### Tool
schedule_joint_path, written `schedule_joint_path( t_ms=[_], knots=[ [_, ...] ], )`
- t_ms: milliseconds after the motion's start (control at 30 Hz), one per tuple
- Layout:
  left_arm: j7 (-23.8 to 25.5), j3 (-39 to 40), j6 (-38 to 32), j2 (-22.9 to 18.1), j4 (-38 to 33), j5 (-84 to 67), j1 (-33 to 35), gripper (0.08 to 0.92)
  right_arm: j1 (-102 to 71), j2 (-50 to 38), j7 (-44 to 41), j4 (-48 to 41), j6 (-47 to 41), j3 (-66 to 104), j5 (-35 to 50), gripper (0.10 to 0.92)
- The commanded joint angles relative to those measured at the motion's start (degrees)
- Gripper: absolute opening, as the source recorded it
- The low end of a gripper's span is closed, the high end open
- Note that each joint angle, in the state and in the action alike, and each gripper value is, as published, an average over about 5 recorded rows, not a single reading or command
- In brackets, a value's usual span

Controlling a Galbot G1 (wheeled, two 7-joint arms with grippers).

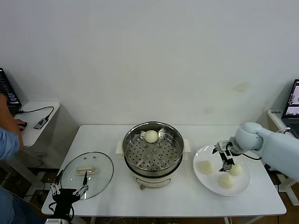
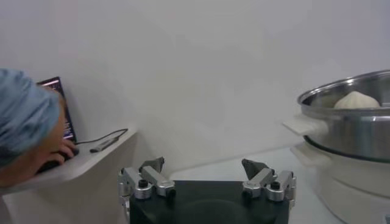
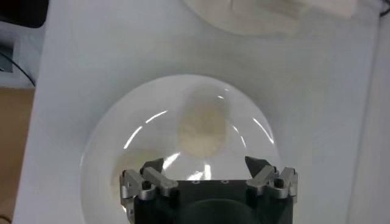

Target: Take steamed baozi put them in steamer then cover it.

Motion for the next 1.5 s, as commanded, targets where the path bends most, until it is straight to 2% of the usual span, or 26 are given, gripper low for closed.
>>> schedule_joint_path(
  t_ms=[33, 400, 867, 1233, 1367, 1500],
  knots=[
    [0.0, -0.3, 0.0, 0.1, 0.1, 0.0, 0.0, 0.823, -6.1, 6.1, 1.2, -5.8, 0.3, 4.3, -1.8, 0.823],
    [0.0, -0.6, 0.0, 0.0, 0.4, 0.1, -0.3, 0.823, -6.5, 7.6, 0.7, -7.1, -0.4, 4.2, -2.9, 0.801],
    [-0.1, -0.2, 0.0, -0.3, 1.2, 0.1, -1.1, 0.823, -5.2, 5.2, -0.6, -5.3, -0.8, 5.5, -3.3, 0.604],
    [-0.1, -0.2, 0.1, 0.1, 1.3, -0.2, -1.7, 0.823, 15.9, -4.6, -6.1, 3.9, -2.6, -3.2, 6.5, 0.594],
    [0.0, 0.0, 0.2, 0.3, 1.5, -0.4, -2.0, 0.823, 29.5, -3.8, -6.1, 6.2, -3.7, -11.5, 12.4, 0.594],
    [0.1, 0.1, 0.3, 0.8, 1.3, -0.7, -2.4, 0.823, 39.9, 1.1, -4.7, 8.1, -6.0, -17.3, 19.9, 0.599]
  ],
)
